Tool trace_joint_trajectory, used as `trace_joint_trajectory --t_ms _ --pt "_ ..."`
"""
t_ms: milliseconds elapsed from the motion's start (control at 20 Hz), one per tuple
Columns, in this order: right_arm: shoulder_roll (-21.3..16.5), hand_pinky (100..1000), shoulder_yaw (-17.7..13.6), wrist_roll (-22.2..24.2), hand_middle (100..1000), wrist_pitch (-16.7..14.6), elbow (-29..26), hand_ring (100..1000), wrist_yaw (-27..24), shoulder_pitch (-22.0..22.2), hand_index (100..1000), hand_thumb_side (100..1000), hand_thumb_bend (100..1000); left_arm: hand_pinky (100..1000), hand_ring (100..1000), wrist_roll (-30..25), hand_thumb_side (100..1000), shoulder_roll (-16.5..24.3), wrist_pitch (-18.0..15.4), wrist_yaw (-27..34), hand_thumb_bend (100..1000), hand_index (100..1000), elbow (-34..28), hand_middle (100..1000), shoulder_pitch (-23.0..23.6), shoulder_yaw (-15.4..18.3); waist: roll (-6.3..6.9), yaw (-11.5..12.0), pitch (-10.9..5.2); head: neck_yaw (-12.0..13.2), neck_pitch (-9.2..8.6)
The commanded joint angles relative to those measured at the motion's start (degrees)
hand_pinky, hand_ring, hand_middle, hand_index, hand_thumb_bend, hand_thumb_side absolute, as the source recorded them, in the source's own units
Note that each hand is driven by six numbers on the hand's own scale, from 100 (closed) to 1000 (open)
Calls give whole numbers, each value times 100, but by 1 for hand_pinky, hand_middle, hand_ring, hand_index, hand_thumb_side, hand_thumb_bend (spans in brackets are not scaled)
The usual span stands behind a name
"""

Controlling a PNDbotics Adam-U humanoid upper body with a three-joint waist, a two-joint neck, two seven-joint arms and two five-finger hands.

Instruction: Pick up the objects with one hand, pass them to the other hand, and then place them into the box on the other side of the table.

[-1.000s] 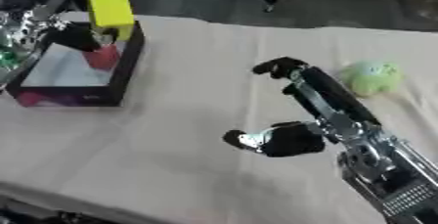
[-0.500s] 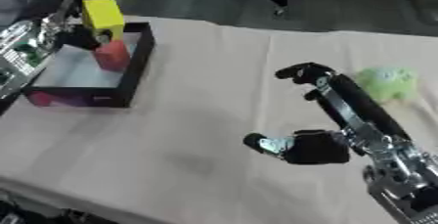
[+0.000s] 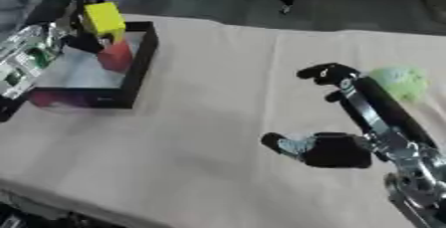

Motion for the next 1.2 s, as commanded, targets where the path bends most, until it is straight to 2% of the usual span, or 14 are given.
trace_joint_trajectory --t_ms 50,200,250,300,450,550,700,900,1000,1100,1200 --pt "-100 756 -122 -166 837 -25 -77 868 -99 -37 828 333 672 813 711 -39 172 91 5 -162 401 696 238 622 -90 169 -65 0 25 -7 -70" --pt "-105 755 -153 -273 835 -43 -77 865 -117 -33 827 334 671 854 798 -199 170 58 11 -276 560 826 397 735 -87 198 -70 -5 32 -62 -60" --pt "-105 755 -159 -304 834 -50 -77 865 -85 -31 827 334 670 870 818 -279 248 49 21 -309 621 847 450 756 -80 196 -71 -5 32 -90 -56" --pt "-102 755 -157 -323 834 -53 -77 865 -64 -28 827 337 669 878 829 -366 297 41 50 -351 669 857 499 765 -78 201 -70 -3 30 -121 -55" --pt "-92 755 -148 -340 835 -71 -77 865 -58 -34 827 337 670 888 847 -541 305 26 171 -524 737 875 562 782 -91 242 -65 4 22 -180 -52" --pt "-96 755 -146 -342 835 -78 -77 865 -69 -30 827 337 670 893 855 -601 409 27 232 -628 817 883 553 789 -99 272 -59 7 12 -196 -44" --pt "-107 755 -150 -347 835 -77 -77 865 -86 -20 827 338 669 897 863 -639 463 39 294 -748 870 885 523 792 -106 303 -50 7 -2 -203 -29" --pt "-124 755 -168 -369 835 -82 -77 865 -119 -9 827 338 669 893 857 -665 414 55 320 -823 803 878 466 784 -101 335 -40 3 -21 -230 -3" --pt "-139 755 -188 -389 836 -83 -77 866 -136 -1 828 337 668 884 843 -628 299 61 332 -790 664 866 394 770 -95 357 -37 1 -34 -249 7" --pt "-158 755 -218 -414 837 -84 -77 867 -152 7 828 336 667 858 804 -533 176 72 334 -698 466 820 248 738 -94 377 -37 2 -48 -291 22" --pt "-191 758 -260 -444 840 -82 -77 869 -144 17 829 338 664 829 762 -391 117 91 264 -562 370 805 25 695 -98 376 -33 6 -61 -352 43"
